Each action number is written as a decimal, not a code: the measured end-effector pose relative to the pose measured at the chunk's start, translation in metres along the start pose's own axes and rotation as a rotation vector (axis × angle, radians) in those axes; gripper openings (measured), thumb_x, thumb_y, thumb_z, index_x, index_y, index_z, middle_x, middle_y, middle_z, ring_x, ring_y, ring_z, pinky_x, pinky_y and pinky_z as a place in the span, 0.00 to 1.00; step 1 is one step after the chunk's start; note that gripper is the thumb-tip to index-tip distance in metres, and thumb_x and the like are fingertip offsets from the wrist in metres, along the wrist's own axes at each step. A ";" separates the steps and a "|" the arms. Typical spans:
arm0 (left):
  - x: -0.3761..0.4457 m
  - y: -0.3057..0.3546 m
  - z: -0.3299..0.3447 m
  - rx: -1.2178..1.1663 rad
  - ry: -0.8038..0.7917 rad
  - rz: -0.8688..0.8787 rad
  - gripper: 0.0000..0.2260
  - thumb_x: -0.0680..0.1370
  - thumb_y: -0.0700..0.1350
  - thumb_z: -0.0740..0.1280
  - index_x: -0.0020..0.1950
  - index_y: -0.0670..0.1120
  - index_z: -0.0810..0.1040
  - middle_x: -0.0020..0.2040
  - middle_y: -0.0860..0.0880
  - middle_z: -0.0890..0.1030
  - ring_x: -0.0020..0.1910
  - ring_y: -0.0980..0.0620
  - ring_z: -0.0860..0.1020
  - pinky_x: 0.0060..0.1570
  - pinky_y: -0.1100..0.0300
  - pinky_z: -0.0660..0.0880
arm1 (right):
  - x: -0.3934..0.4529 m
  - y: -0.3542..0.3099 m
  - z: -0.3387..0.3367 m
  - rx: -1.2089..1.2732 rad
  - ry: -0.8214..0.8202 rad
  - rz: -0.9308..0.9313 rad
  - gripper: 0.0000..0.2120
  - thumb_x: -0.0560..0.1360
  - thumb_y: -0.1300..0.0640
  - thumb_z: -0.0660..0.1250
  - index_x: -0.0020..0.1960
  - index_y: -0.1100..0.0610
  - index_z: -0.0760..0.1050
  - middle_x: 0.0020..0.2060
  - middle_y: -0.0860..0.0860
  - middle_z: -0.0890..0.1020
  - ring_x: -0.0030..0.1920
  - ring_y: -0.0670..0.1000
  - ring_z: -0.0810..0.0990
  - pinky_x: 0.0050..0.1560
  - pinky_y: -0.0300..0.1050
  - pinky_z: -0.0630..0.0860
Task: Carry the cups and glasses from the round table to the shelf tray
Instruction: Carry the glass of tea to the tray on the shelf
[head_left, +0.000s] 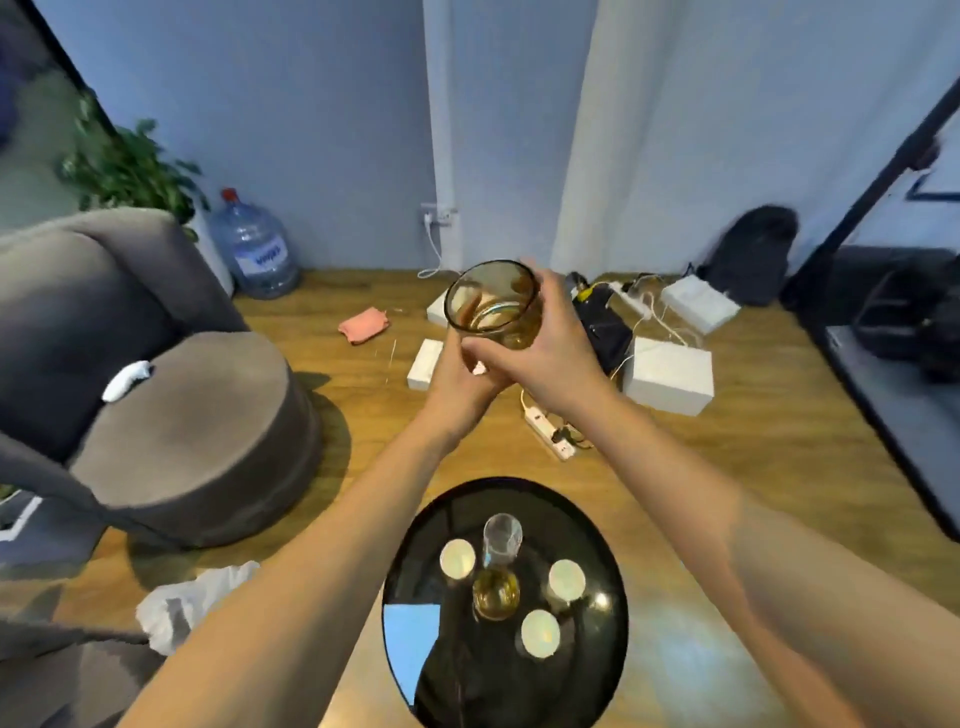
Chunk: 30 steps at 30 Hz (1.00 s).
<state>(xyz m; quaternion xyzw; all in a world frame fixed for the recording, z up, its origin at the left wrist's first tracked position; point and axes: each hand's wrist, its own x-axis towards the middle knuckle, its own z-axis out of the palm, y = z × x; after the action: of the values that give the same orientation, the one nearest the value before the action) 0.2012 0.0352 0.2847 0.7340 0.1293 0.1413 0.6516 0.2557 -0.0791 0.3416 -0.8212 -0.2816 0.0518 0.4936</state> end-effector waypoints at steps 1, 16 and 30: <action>0.007 0.034 0.006 -0.027 -0.002 0.048 0.36 0.70 0.45 0.78 0.75 0.51 0.66 0.68 0.46 0.78 0.68 0.49 0.77 0.68 0.46 0.75 | 0.007 -0.022 -0.023 0.023 0.049 -0.024 0.46 0.65 0.43 0.80 0.76 0.50 0.60 0.68 0.48 0.69 0.69 0.48 0.69 0.71 0.49 0.70; 0.011 0.271 0.077 -0.085 -0.149 0.468 0.35 0.73 0.31 0.74 0.73 0.47 0.61 0.56 0.56 0.78 0.49 0.64 0.83 0.42 0.64 0.80 | 0.005 -0.168 -0.209 0.155 0.253 -0.167 0.45 0.70 0.48 0.78 0.77 0.51 0.54 0.66 0.52 0.74 0.64 0.52 0.77 0.47 0.34 0.77; -0.001 0.295 0.117 -0.096 -0.235 0.491 0.28 0.78 0.37 0.71 0.74 0.48 0.62 0.61 0.52 0.77 0.55 0.61 0.81 0.41 0.66 0.79 | -0.024 -0.168 -0.250 0.082 0.370 -0.164 0.45 0.71 0.46 0.77 0.78 0.52 0.53 0.67 0.51 0.72 0.63 0.50 0.75 0.42 0.28 0.75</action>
<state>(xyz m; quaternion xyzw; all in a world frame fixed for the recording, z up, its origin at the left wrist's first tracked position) 0.2464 -0.1077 0.5648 0.7230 -0.1359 0.2150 0.6424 0.2577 -0.2270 0.6049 -0.7702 -0.2495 -0.1289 0.5726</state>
